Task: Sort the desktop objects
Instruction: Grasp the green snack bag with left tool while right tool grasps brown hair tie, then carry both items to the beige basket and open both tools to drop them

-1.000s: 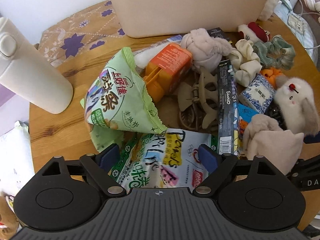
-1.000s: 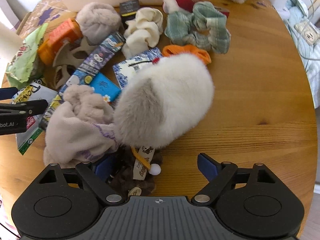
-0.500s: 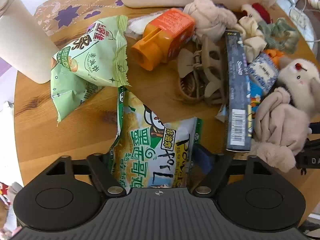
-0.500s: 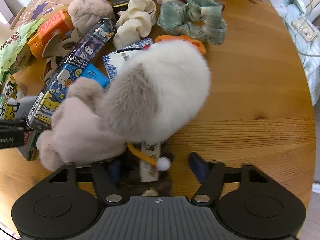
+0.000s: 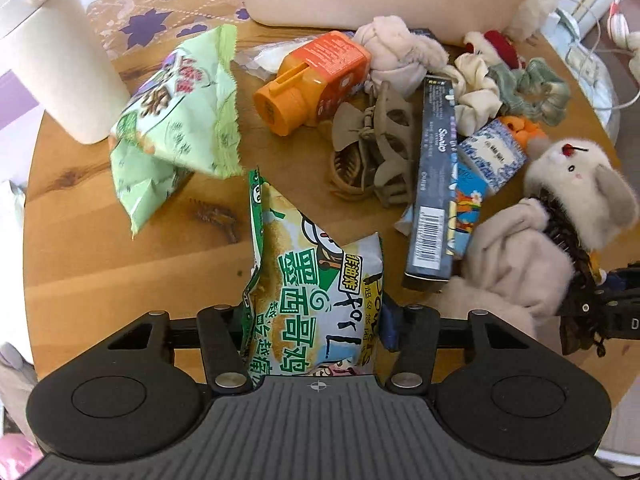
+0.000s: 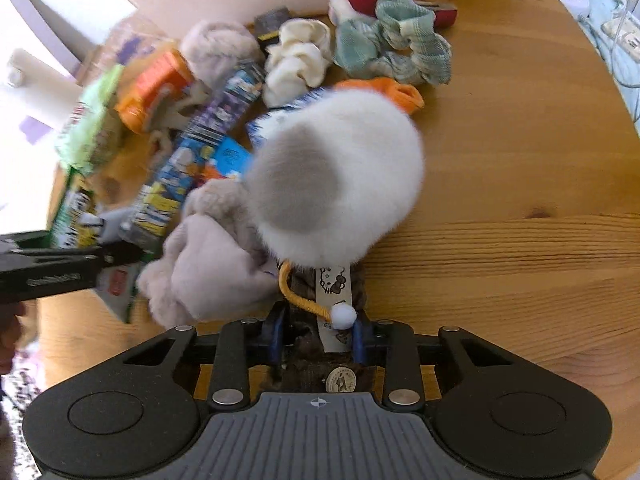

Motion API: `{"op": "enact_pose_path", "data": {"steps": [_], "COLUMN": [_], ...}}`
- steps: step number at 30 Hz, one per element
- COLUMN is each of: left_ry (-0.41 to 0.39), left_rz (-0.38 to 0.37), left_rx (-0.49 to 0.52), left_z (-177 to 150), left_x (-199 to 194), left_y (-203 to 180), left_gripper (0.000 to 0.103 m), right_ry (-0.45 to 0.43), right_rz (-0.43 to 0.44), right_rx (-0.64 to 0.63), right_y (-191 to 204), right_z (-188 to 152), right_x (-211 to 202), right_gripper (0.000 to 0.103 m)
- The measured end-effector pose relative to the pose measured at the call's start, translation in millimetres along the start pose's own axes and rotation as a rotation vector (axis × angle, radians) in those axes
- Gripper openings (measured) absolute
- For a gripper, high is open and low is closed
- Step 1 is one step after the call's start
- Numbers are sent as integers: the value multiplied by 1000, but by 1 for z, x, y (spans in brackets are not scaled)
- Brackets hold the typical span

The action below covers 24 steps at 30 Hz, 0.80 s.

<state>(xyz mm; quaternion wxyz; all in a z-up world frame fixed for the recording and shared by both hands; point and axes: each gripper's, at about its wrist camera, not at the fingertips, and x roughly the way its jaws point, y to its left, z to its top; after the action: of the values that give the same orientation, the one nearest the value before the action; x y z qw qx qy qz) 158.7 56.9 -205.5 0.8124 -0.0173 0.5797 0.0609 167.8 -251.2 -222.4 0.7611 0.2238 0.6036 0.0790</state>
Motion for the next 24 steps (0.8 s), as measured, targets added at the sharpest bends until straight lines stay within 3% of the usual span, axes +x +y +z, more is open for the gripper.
{"op": "enact_pose_path", "data": {"steps": [1, 6, 12, 24], "left_ry": [-5, -29, -78, -156], "left_rz": [-1, -6, -5, -6], "left_rx": [-6, -31, -22, 0], "left_z": [-2, -5, 3, 19], "left_x": [-4, -26, -54, -74], "left_y": [2, 15, 23, 17], "left_gripper": [56, 56, 55, 55], "right_ry": [-3, -39, -103, -217], "right_rz": [21, 80, 146, 167], "right_rx": [7, 45, 47, 36], "right_y": [-11, -7, 1, 1], "right_z": [17, 2, 12, 24], "right_x": [-6, -22, -42, -80], "right_gripper": [29, 29, 29, 29]}}
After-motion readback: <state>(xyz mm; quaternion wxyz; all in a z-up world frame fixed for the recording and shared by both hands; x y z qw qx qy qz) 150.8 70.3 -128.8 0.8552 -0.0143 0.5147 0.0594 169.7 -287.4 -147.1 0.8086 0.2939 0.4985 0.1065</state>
